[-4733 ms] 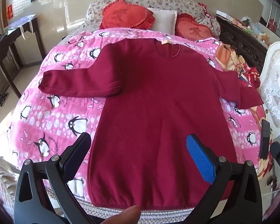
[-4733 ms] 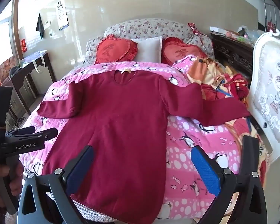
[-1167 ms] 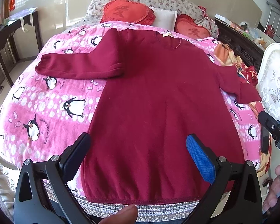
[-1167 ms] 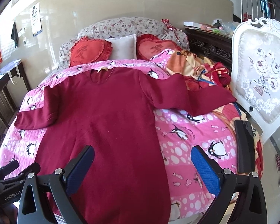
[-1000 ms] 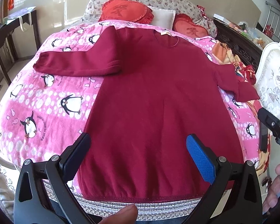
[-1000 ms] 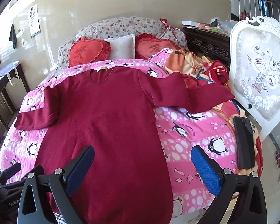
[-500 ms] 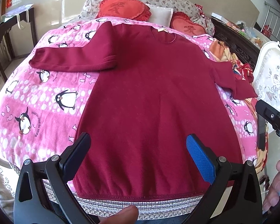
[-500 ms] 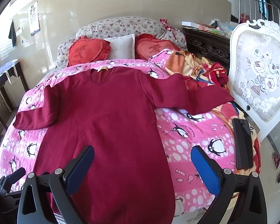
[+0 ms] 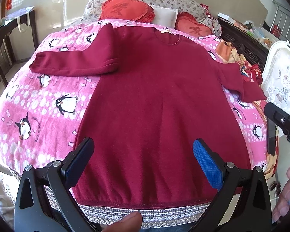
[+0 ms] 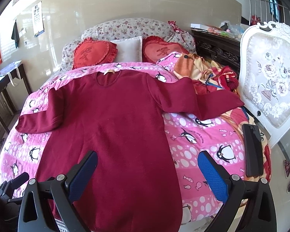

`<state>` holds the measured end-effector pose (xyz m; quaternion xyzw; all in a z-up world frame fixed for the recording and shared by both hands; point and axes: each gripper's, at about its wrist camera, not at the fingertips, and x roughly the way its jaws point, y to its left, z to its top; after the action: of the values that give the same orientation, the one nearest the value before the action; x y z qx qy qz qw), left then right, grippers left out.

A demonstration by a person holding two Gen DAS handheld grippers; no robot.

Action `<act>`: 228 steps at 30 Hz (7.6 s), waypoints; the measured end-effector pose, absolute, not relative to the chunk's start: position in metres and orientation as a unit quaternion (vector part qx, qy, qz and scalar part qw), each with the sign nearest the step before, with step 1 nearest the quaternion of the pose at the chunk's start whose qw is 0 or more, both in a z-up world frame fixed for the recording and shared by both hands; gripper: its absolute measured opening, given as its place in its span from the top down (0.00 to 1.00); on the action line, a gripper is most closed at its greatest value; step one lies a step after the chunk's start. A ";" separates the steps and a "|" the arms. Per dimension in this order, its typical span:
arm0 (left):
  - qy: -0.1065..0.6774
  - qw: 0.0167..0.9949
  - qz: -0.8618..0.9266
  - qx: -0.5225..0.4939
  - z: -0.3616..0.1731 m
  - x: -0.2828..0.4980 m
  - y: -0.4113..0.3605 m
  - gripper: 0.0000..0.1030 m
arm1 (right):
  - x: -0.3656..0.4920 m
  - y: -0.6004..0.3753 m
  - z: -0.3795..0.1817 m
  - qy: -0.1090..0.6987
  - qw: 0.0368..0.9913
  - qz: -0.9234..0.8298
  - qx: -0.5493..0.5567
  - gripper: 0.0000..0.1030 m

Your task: Fold small clothes

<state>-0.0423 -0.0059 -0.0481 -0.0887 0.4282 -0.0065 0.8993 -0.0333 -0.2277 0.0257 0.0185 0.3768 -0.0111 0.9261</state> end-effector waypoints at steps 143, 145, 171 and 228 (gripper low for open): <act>0.374 0.925 0.002 -0.071 -0.050 -0.053 -0.011 0.01 | -0.027 -0.225 0.010 0.393 0.919 0.008 0.036 0.00; 0.378 0.923 0.005 -0.076 -0.048 -0.051 -0.007 0.01 | -0.028 -0.226 0.009 0.394 0.918 0.010 0.035 0.00; 0.442 0.894 0.034 -0.071 -0.062 -0.033 -0.002 0.01 | -0.034 -0.250 -0.009 0.390 0.920 0.015 0.041 0.01; 0.284 0.892 -0.004 -0.352 -0.096 0.106 0.318 0.01 | 0.125 -0.178 -0.109 0.444 0.893 0.077 -0.025 0.00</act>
<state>0.1057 0.3182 -0.0957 -0.3516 0.2836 -0.0037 0.8922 0.1252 -0.1781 -0.1093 -0.0253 0.4436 0.0772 0.8925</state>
